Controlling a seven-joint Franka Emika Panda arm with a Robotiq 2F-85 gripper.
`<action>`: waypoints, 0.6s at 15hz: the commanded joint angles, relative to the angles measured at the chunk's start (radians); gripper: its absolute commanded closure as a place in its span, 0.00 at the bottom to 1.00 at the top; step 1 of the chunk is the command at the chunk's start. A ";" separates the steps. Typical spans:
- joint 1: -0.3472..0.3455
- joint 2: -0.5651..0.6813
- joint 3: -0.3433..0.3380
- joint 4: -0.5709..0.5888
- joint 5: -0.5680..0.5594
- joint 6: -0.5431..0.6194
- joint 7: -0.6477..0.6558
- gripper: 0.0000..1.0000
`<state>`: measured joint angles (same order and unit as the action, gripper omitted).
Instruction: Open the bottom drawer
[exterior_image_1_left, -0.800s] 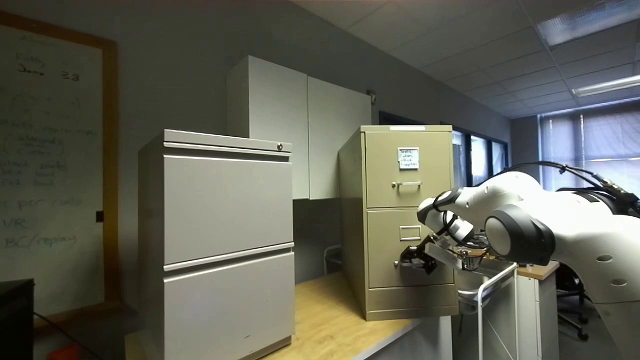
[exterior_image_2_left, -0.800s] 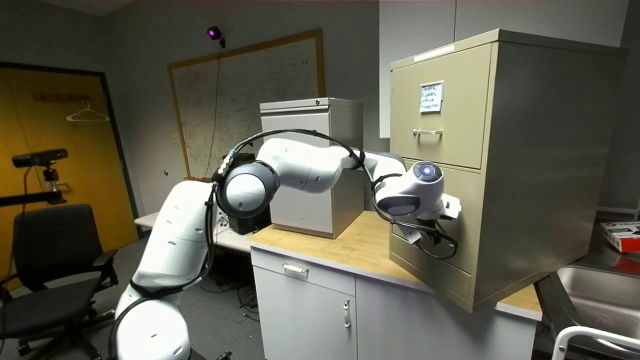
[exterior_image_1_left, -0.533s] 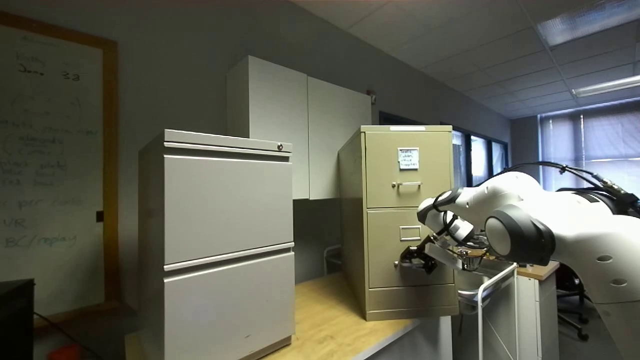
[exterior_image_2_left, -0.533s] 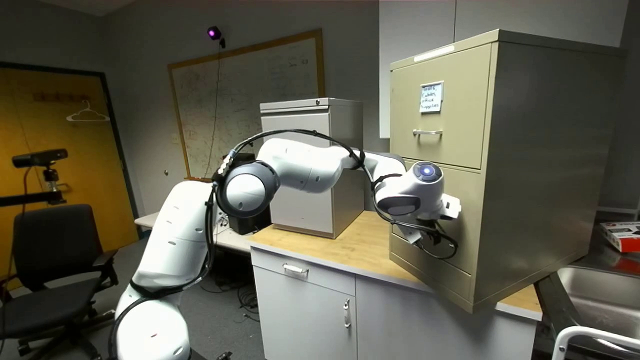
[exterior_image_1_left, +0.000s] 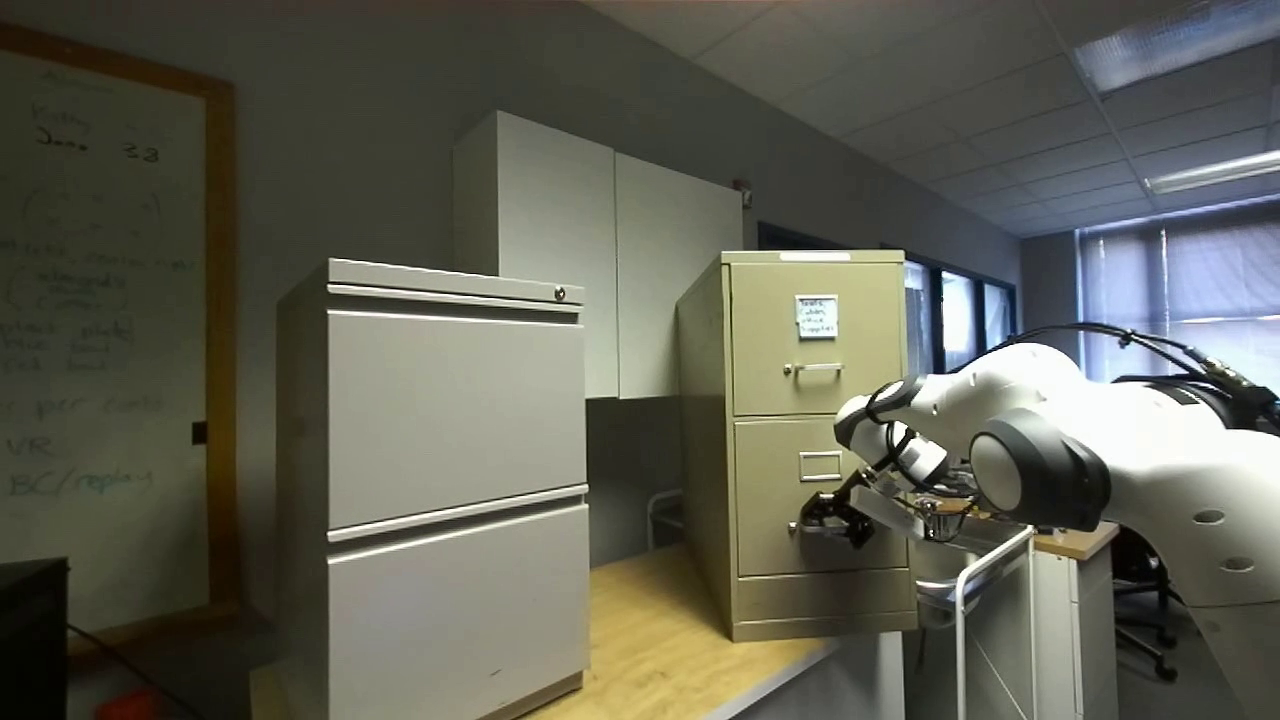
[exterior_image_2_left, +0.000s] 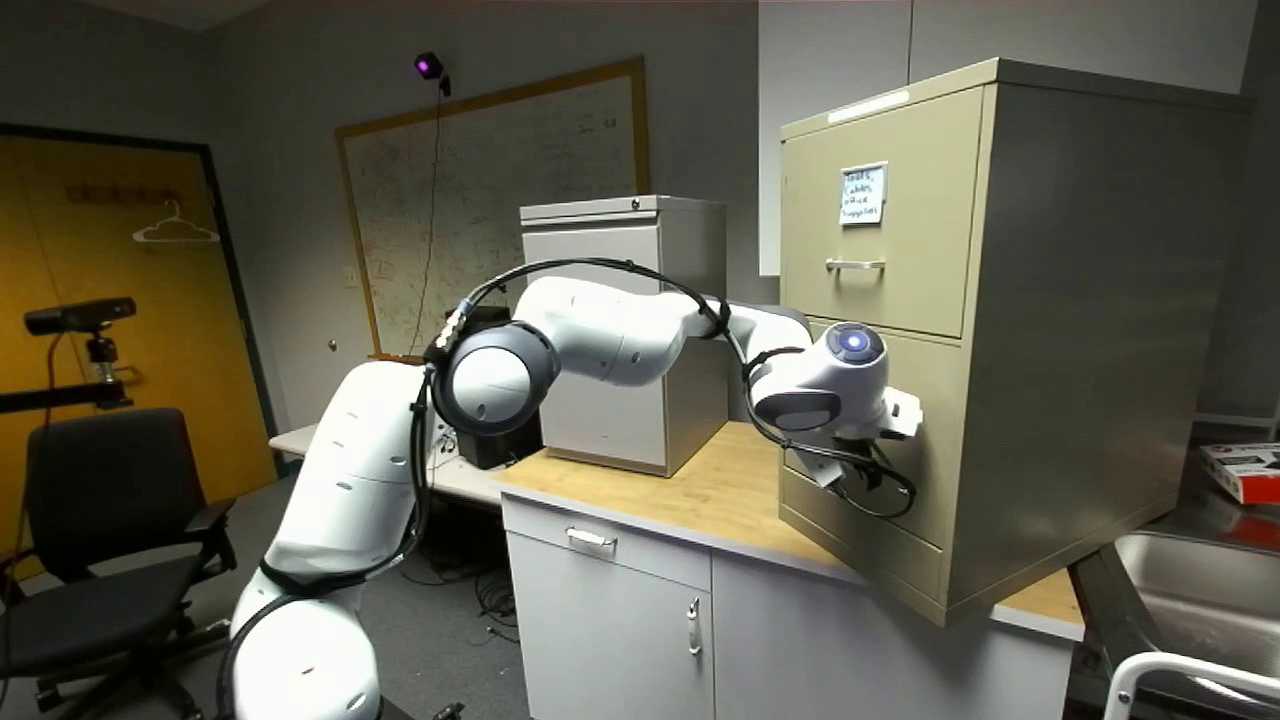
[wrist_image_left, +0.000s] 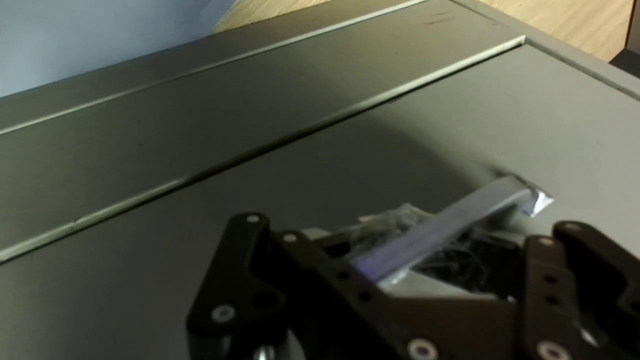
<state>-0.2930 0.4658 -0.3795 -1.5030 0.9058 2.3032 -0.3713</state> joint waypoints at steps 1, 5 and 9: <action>-0.036 -0.116 0.100 -0.197 -0.049 -0.038 -0.067 1.00; -0.080 -0.130 0.155 -0.233 -0.009 0.000 -0.086 1.00; -0.118 -0.148 0.202 -0.269 0.027 0.047 -0.100 1.00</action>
<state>-0.3967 0.4196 -0.2271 -1.5769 0.9276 2.4123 -0.3974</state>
